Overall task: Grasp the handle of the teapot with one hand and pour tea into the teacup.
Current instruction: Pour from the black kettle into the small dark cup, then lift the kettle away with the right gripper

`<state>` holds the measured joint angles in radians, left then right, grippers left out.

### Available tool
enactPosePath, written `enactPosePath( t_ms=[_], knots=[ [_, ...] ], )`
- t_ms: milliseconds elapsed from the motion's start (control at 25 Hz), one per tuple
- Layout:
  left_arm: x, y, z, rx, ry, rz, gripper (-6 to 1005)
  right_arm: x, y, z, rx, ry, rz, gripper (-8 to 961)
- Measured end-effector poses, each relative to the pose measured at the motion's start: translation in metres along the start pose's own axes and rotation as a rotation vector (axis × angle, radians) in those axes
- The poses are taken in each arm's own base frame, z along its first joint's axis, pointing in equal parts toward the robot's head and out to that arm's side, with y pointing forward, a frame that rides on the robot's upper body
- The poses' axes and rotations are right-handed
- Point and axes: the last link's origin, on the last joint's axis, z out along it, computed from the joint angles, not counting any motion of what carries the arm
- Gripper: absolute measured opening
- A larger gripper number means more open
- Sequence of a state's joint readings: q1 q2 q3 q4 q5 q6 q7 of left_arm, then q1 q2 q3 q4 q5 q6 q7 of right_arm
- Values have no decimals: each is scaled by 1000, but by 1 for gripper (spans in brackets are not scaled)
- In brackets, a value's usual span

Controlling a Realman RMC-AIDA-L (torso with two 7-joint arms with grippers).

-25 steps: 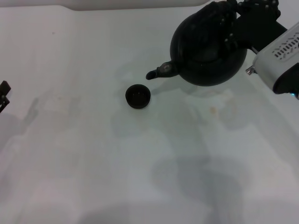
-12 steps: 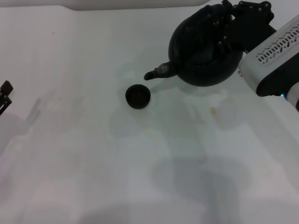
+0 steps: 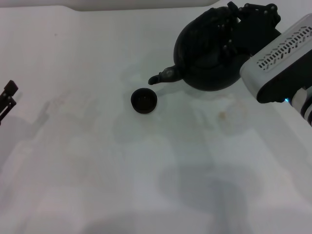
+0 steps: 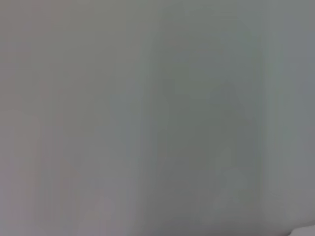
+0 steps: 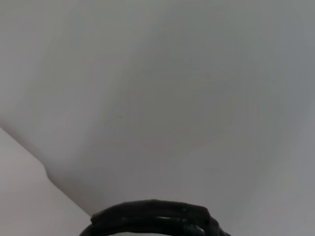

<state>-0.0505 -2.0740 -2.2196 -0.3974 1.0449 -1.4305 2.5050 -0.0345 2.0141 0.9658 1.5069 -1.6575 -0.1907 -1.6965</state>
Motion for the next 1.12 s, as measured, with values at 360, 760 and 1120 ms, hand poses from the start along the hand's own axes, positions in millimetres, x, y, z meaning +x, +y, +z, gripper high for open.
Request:
enactPosePath(
  t_ms=[360,760,1120],
  knots=[
    [3,4,2,-28,18,2,754,3,4,12,16,8,-33,109],
    [5,3,5,-34,25,7,754,4,13,12,14,13,-57,109],
    [5,4,7,-38,27,7,754,4,23,12,14,11,-77,110]
  ],
)
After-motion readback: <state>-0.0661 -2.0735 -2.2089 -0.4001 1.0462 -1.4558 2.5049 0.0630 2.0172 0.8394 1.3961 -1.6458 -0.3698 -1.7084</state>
